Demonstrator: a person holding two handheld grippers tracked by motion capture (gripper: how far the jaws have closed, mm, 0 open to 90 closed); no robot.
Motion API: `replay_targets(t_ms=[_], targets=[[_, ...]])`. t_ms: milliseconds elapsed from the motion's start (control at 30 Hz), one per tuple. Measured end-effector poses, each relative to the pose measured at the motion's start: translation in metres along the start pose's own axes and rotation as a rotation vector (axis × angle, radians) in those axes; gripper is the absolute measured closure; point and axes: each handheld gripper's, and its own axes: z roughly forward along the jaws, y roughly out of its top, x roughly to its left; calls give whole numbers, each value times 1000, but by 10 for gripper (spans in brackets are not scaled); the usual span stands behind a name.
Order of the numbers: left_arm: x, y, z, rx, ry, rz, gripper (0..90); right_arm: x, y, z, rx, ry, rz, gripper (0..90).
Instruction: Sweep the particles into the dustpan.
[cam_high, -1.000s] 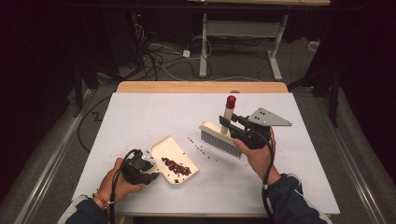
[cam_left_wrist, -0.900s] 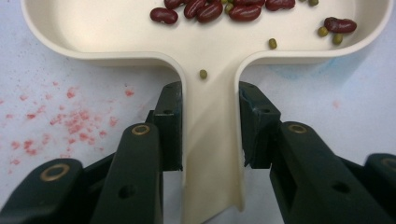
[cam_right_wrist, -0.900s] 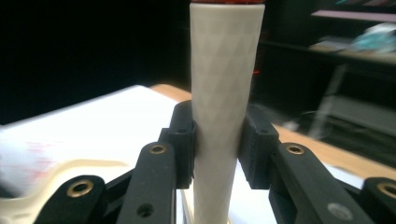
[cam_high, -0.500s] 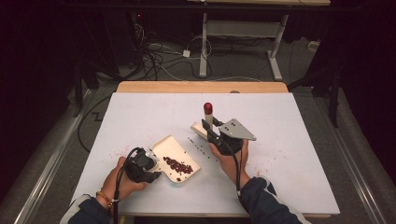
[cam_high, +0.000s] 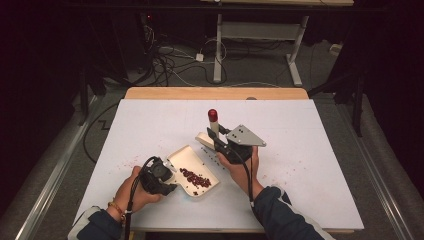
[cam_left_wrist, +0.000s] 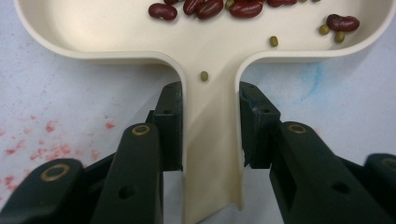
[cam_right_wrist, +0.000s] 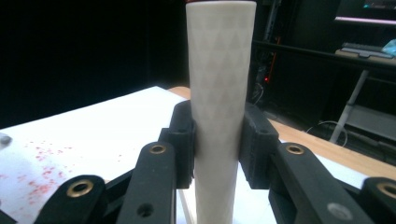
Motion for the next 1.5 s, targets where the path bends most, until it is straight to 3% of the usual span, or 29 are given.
replay_targets(t_ms=[367,533,600,667,800,967,1233,1500], targets=[[1,4,-2,-15,-6,-5,641,7,5,-9,13,134,60,699],[1,4,-2,-16,-6,-3,641,13,8,-13,13,188,44,701],[1,4,-2,-18,-9,-1,641,14,10,-13,14,233,39,701],[0,4,-2,-17,-9,3,641,16,12,-13,11,248,10,701],[-2,3,-1,-9,-7,11,641,12,15,-14,-7,252,18,701],[-3,0,-2,-7,-9,18,641,-1,24,-28,-34,238,33,701],[-6,-4,-3,-1,-3,40,641,-29,29,-79,9,198,38,700],[-8,-4,-3,2,-10,42,641,-53,24,-129,84,204,23,700]])
